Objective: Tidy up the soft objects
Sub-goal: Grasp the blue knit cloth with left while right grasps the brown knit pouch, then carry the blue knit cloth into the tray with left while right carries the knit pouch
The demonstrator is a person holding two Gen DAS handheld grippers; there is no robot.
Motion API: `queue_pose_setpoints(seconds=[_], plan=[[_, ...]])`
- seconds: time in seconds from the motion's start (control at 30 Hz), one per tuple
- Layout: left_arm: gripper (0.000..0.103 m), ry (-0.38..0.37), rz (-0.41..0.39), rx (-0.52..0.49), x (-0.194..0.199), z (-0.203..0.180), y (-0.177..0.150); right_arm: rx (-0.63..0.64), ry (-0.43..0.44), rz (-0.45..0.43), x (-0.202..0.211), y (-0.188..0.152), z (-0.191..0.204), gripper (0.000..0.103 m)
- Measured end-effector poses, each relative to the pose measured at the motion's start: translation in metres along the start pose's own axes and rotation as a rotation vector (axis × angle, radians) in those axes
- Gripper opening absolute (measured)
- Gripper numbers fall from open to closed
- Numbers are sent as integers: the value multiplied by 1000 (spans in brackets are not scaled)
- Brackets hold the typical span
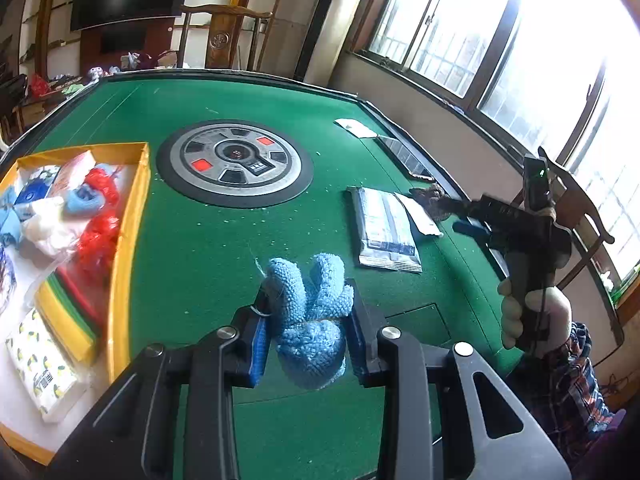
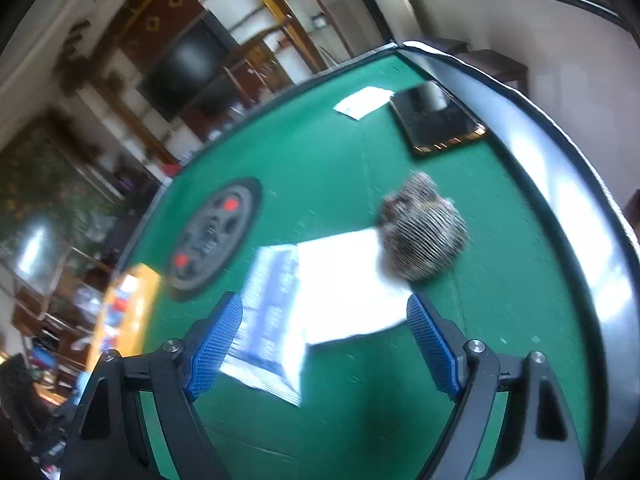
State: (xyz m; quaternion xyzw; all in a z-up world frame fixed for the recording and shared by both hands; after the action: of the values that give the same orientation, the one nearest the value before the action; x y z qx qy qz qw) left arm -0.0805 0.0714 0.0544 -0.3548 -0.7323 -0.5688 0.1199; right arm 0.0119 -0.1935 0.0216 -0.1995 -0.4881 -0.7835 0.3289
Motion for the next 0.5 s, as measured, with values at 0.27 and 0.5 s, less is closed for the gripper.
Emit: queue_pose_setpoints(seconds=[0.27, 0.5], plan=[[30, 5, -18, 35, 13, 18, -4, 129, -245, -73, -5, 26, -12, 81], [30, 58, -52, 70, 44, 45, 0, 229, -327, 14, -44, 37, -20, 47]])
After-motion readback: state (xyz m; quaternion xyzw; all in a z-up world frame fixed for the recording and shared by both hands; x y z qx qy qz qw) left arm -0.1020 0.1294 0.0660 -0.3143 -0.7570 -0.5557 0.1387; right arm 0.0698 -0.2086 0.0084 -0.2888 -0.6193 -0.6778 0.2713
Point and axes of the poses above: each gripper's, at about its wrist camera, not at the fingertips, and x roughly against the way its jaws point, z to its left, y to its top, the point moved 4 cm from there along -x, roughly the way its jaws point, and after that the axes turned 7 degrees about -z, right-handed, at the moved point
